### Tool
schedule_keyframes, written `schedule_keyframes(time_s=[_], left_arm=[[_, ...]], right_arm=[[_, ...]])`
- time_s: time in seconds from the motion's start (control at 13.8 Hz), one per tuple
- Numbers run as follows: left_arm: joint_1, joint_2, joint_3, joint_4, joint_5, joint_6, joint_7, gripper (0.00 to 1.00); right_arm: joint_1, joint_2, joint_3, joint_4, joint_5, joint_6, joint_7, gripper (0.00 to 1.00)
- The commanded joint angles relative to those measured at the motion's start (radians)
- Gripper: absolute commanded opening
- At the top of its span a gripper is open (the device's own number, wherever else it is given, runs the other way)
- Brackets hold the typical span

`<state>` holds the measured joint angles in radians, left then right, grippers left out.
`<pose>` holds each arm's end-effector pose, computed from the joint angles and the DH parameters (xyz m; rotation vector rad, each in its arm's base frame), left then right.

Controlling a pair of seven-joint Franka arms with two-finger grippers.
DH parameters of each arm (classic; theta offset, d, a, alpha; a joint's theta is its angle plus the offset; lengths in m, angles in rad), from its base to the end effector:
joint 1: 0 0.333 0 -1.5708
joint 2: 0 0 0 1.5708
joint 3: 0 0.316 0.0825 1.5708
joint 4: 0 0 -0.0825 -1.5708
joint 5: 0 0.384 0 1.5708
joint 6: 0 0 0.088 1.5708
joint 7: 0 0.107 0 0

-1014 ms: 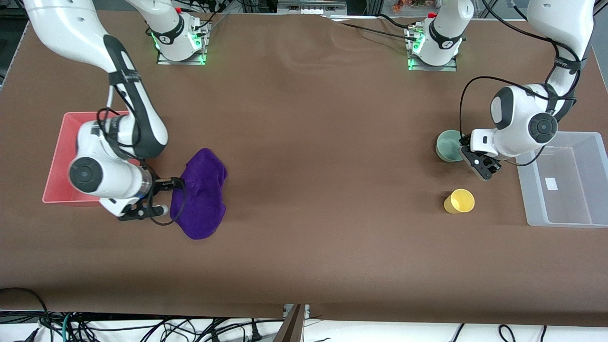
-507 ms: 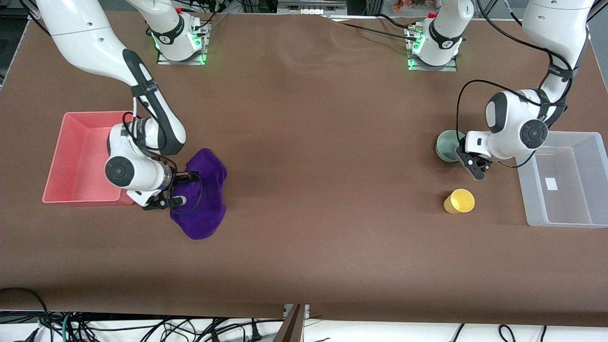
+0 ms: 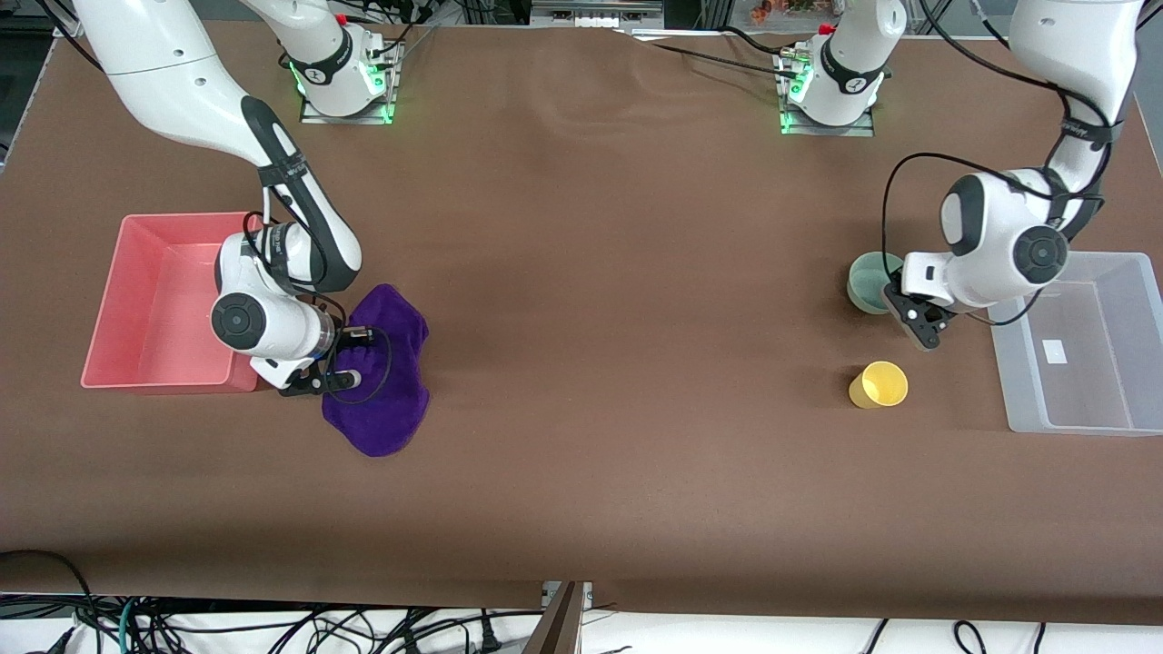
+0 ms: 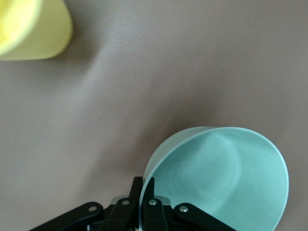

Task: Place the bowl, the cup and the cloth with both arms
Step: 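Carry the bowl into the clear box while the right gripper drops the cloth in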

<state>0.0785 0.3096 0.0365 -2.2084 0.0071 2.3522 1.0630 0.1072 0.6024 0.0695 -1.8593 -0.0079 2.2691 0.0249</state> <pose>0.5316 0.0618 0.2253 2.7135 -1.4027 -0.2243 0.6094 0.1071 0.1788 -3.1029 -0.2316 0.3022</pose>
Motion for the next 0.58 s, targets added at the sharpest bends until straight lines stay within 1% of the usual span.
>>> schedule_keyframes(time_s=[0.0, 0.07, 0.22, 0.29, 0.36, 0.43, 0.51], left_arm=[[0.036, -0.017, 0.000, 0.152, 0.011, -0.202, 0.035, 0.00], [0.055, 0.003, 0.002, 0.249, 0.011, -0.325, 0.038, 0.00], [0.099, 0.084, 0.002, 0.459, 0.014, -0.530, 0.084, 0.00], [0.130, 0.126, 0.005, 0.539, 0.016, -0.575, 0.127, 0.00], [0.162, 0.150, 0.003, 0.594, 0.049, -0.588, 0.171, 0.00], [0.188, 0.170, 0.002, 0.630, 0.092, -0.587, 0.210, 0.00], [0.213, 0.192, 0.002, 0.666, 0.129, -0.584, 0.238, 0.00]], right_arm=[[-0.006, -0.016, 0.006, 0.034, -0.004, -0.031, 0.001, 0.00], [-0.008, -0.021, 0.004, 0.082, -0.004, -0.095, 0.000, 0.00], [-0.015, -0.026, 0.001, 0.236, -0.004, -0.303, -0.010, 0.00], [-0.018, -0.029, -0.004, 0.315, -0.004, -0.418, -0.016, 0.00], [-0.020, -0.036, -0.007, 0.391, -0.006, -0.527, -0.042, 0.00], [-0.021, -0.042, -0.010, 0.452, -0.012, -0.624, -0.077, 0.00], [-0.029, -0.049, -0.029, 0.510, -0.017, -0.708, -0.126, 0.00]])
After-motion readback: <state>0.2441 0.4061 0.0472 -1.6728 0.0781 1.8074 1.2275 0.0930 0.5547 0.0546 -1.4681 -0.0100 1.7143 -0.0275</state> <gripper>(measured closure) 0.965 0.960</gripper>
